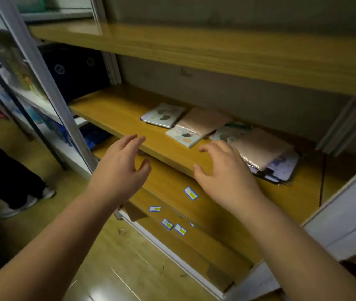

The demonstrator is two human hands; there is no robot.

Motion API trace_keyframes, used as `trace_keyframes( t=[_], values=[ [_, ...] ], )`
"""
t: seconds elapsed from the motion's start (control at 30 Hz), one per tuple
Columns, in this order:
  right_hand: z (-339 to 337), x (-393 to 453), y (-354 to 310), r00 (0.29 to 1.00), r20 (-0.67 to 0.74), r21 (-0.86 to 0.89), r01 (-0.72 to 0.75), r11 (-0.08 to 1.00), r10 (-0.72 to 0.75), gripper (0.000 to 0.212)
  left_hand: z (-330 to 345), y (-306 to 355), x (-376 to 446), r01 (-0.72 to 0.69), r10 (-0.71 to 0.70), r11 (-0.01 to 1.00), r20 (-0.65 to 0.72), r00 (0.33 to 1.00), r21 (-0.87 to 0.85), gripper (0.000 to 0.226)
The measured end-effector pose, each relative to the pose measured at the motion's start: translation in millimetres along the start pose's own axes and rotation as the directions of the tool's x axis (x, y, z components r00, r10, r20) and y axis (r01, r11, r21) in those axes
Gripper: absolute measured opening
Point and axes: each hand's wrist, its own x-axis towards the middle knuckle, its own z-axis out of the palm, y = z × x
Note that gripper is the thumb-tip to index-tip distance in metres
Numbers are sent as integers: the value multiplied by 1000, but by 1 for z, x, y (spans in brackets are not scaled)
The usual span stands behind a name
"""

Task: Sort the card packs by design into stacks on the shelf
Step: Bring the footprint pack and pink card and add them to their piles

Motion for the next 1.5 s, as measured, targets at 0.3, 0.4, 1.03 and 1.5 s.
trace_keyframes(
  t=[0.3, 0.4, 1.03, 1.5],
  values=[
    [28, 51, -3, 995, -52, -88, -94, 992, 89, 35, 37, -34, 88, -68, 78, 991, 85, 993, -117, 62],
    [43, 71, -6, 990, -55, -124, -135, 983, 129, 36, 53, -46, 119, -111, 127, 977, 79, 989, -184, 61],
    [88, 98, -26, 957, -86, -211, -290, 934, 277, 37, 112, -108, 260, 104, -53, 986, 341, 939, -132, 99],
    [80, 130, -10, 850, -90, -520, -484, 704, 519, 34, 102, -120, 230, 503, -15, 379, 538, 843, -777, 33]
  ],
)
